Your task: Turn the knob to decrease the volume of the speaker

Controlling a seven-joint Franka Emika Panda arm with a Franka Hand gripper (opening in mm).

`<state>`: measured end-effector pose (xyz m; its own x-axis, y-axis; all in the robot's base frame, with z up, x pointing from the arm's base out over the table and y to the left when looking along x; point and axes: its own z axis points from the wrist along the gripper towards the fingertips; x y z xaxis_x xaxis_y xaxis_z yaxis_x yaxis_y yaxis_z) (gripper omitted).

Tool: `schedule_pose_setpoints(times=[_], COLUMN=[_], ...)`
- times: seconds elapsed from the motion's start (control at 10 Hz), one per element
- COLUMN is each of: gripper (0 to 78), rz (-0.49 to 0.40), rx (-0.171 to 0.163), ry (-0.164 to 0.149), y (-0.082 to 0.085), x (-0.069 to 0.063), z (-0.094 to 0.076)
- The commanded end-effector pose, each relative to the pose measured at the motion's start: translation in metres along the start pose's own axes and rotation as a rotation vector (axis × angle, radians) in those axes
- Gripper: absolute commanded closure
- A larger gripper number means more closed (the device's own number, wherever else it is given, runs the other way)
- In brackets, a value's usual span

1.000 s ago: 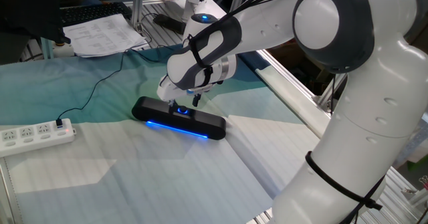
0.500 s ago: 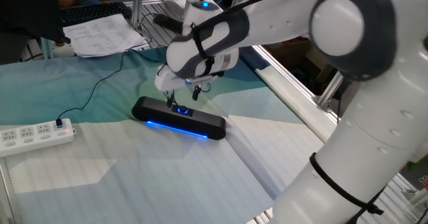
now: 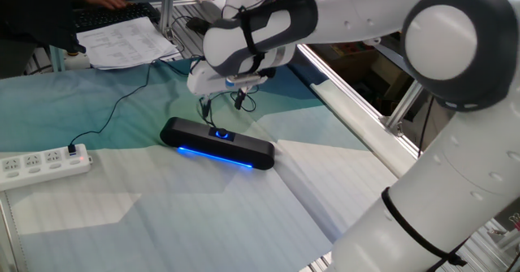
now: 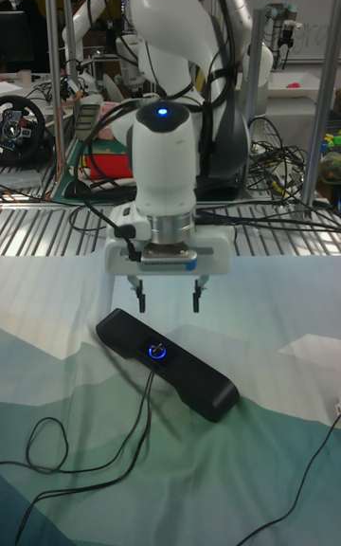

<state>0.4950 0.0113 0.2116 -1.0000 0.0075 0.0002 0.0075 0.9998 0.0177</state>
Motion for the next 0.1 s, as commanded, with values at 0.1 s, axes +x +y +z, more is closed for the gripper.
schedule_pose_setpoints(times=[0.1], gripper=[0.2], rz=[0.006], rx=[0.000], ry=[-0.003], y=[0.0014], x=[-0.0010], z=[-0.0103])
